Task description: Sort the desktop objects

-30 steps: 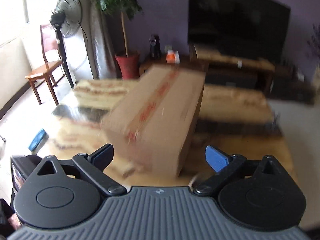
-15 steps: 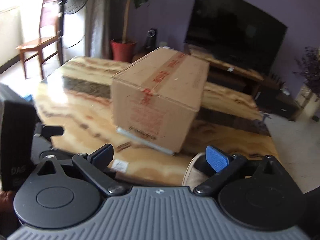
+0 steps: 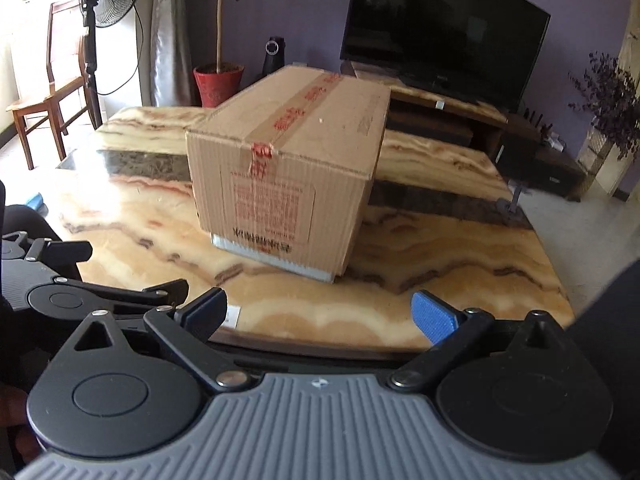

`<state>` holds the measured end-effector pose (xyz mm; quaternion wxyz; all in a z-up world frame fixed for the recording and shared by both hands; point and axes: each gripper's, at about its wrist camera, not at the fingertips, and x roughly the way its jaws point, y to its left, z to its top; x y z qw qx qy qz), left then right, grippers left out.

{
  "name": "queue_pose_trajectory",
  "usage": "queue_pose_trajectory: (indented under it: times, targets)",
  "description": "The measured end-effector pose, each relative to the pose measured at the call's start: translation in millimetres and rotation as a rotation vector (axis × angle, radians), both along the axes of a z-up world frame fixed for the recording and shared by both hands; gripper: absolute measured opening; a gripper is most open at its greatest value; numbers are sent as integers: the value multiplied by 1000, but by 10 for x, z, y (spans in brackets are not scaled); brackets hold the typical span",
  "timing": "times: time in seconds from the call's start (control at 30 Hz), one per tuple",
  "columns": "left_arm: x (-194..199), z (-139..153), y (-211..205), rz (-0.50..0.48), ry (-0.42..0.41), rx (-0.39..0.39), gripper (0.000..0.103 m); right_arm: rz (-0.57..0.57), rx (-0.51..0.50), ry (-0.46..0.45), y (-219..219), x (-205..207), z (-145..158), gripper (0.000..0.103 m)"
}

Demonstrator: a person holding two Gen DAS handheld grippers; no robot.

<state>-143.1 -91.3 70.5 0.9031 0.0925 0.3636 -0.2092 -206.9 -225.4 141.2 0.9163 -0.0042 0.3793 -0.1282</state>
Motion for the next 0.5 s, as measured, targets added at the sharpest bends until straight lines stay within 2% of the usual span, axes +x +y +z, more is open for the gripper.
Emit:
queue_pose_trajectory:
  times: [0.5]
  targets:
    - [-28,-57,-81,-7,1,35,102,-36,21,25,-100,8,-134,99]
